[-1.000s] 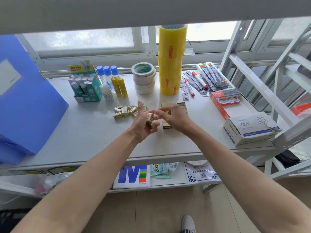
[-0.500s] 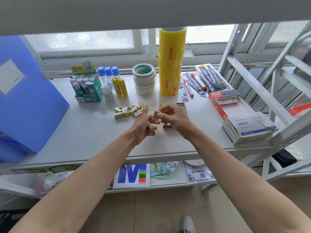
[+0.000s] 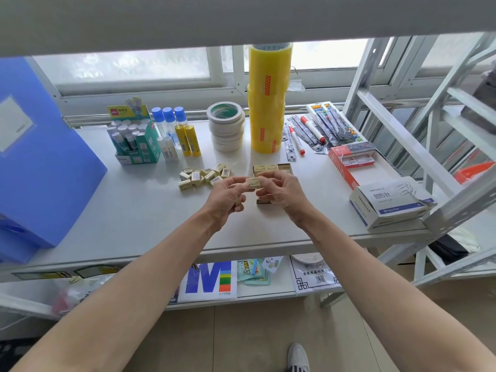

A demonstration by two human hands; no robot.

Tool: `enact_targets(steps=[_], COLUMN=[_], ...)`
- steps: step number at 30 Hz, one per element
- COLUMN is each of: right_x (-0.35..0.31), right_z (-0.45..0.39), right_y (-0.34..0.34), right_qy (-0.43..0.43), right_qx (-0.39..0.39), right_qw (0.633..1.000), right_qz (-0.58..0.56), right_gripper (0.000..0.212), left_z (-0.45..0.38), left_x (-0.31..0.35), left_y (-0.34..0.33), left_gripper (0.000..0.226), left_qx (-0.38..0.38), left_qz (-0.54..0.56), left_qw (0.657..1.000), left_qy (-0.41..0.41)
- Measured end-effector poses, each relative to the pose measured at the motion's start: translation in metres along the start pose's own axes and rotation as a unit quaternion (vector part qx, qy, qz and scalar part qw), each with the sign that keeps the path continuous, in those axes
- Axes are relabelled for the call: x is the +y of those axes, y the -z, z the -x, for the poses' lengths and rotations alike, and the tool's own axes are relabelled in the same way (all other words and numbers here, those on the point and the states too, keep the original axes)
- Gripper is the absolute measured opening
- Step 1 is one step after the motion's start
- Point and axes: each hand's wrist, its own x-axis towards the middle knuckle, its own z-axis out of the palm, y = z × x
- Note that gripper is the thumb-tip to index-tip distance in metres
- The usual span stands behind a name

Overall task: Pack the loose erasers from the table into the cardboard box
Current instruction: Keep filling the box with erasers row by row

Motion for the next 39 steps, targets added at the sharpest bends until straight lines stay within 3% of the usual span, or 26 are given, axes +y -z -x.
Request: enact_targets(steps=[15,17,19,21,24,28,31,36,39], right_x=[0.003,0.005,0.008,0.01,0.012,0.011,0.006,0.0,0.001], right_z=[0.006,0.007,0.005,0.002,-0.006,-0.028,-0.044,-0.063,-0.069], right_y=[0.013,0.016,0.019,0.023,0.032,0.049,0.059,0.065,0.065], right_qy=[0.015,0.041,0.088,0.125,0.136,0.117,0.1,0.064,0.051], right_qx=[-0.01,-0.01,0.024,0.04,0.042,0.111,0.133,0.104,0.078], right_qw=[1.0,0.995,0.968,0.945,0.928,0.904,0.884,0.853,0.857], right_qz=[-0.001,0.095,0.233,0.301,0.344,0.397,0.436,0.507,0.507], right_gripper=[0.02,0.026,0.024,0.02,0.019,0.022,0.02,0.018,0.02], left_z=[-0.004,-0.006,-0.008,-0.01,-0.014,-0.025,-0.032,-0.036,-0.037], left_x=[-0.003,-0.004,-0.004,-0.005,-0.006,-0.01,-0.015,-0.021,-0.023], left_y=[-0.012,-0.016,-0.02,-0.025,-0.033,-0.032,-0.029,-0.031,-0.03], left_gripper=[0.019,0.016,0.015,0.015,0.018,0.028,0.033,0.031,0.029], left_qx=[0.004,0.009,0.008,0.004,0.03,0.109,0.12,0.112,0.11], left_qz=[-0.031,-0.044,-0.064,-0.082,-0.097,-0.152,-0.195,-0.226,-0.234], left_qw=[0.999,0.999,0.998,0.997,0.995,0.982,0.973,0.967,0.966], left_qy=[0.008,0.005,0.0,-0.007,-0.025,-0.042,-0.026,-0.021,-0.025])
